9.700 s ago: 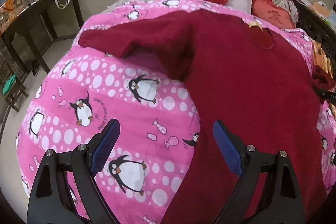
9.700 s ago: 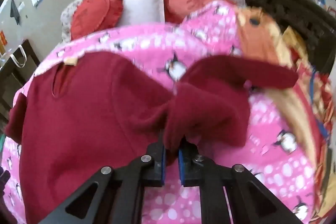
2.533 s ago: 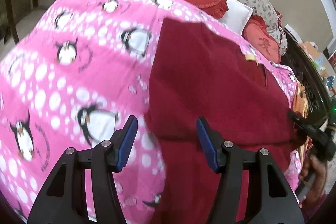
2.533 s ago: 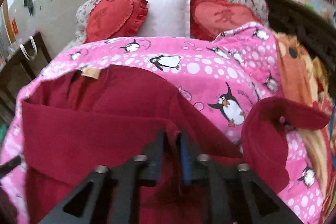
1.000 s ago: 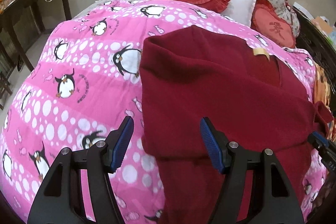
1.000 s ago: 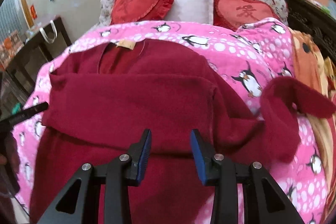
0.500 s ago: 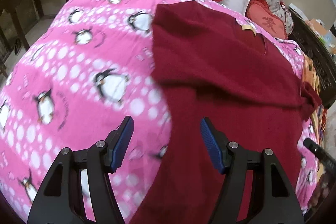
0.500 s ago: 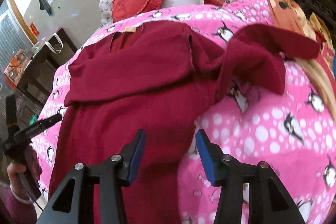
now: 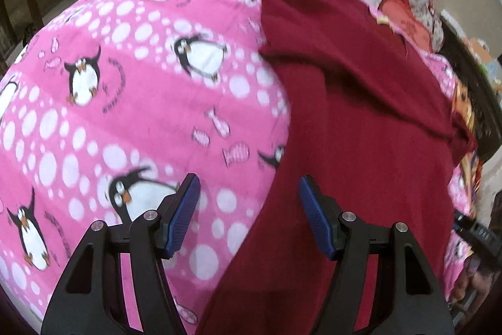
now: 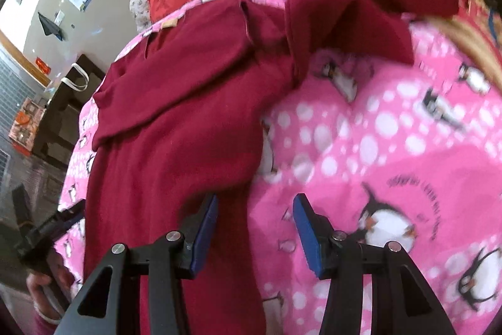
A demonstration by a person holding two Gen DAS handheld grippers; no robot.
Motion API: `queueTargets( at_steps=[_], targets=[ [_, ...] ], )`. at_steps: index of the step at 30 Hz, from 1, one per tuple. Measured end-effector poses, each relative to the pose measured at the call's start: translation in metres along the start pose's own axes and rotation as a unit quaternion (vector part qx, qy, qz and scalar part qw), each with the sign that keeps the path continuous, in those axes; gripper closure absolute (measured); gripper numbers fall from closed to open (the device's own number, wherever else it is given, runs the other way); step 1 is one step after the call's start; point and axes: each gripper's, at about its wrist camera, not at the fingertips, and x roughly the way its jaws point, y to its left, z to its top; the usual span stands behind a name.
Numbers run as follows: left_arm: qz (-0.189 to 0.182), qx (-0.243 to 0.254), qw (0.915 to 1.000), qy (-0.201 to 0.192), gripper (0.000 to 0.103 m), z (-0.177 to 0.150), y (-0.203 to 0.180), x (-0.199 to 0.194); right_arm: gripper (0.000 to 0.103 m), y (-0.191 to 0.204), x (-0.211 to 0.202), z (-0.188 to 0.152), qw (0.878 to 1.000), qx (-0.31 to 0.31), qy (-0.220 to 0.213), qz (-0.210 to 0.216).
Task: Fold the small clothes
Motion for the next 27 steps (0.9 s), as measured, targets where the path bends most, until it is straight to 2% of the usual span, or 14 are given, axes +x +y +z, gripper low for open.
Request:
queueTargets(
  at_steps=[3,4,6,8,10,14,16,18,21,22,23,25,27],
  targets=[
    [0.018,0.019,0.9996,-0.011,0.037,-0.007,-0.005,0.000,0.060,-0.005,0.005,-0.004,1.000,0.003,-0.007,0.011],
    [0.021,0.021,0.9995,-0.010,0.037,-0.007,-0.006,0.000,0.069,-0.006,0.005,-0.005,1.000,0.000,-0.012,0.009],
    [0.023,0.019,0.9995,-0.009,0.037,-0.007,-0.006,0.000,0.079,-0.003,0.001,-0.006,1.000,-0.017,-0.022,0.007],
    [0.023,0.015,0.9996,-0.007,0.037,-0.006,-0.005,0.000,0.096,0.002,-0.006,-0.009,0.999,-0.038,-0.037,0.005],
    [0.030,0.010,0.9994,-0.010,0.037,-0.005,-0.005,-0.004,0.098,0.007,-0.011,-0.011,0.997,-0.057,-0.042,-0.011],
    [0.026,0.017,0.9980,-0.054,0.037,-0.003,-0.017,-0.028,0.102,-0.003,-0.010,-0.011,0.995,-0.066,-0.032,-0.066],
    [0.020,0.030,0.9970,-0.069,0.037,-0.001,-0.028,-0.036,0.102,-0.014,-0.010,-0.009,0.997,-0.045,-0.017,-0.055],
    [0.015,0.048,0.9959,-0.075,0.037,0.001,-0.041,-0.039,0.102,-0.024,-0.020,-0.001,0.999,-0.020,-0.027,-0.033],
    [0.005,0.068,0.9952,-0.069,0.037,0.005,-0.062,-0.031,0.094,-0.035,-0.045,0.027,0.996,0.013,-0.075,-0.036],
    [0.002,0.076,0.9951,-0.064,0.037,0.006,-0.070,-0.026,0.079,-0.037,-0.051,0.037,0.995,0.019,-0.086,-0.043],
    [-0.001,0.081,0.9949,-0.059,0.037,0.007,-0.076,-0.023,0.055,-0.039,-0.056,0.048,0.994,0.025,-0.095,-0.050],
    [-0.006,0.095,0.9941,-0.051,0.037,0.008,-0.091,-0.011,0.038,-0.042,-0.062,0.071,0.992,0.034,-0.107,-0.052],
    [-0.005,0.112,0.9926,-0.045,0.037,0.009,-0.107,0.000,0.038,-0.043,-0.060,0.098,0.991,0.036,-0.110,-0.061]
  ],
)
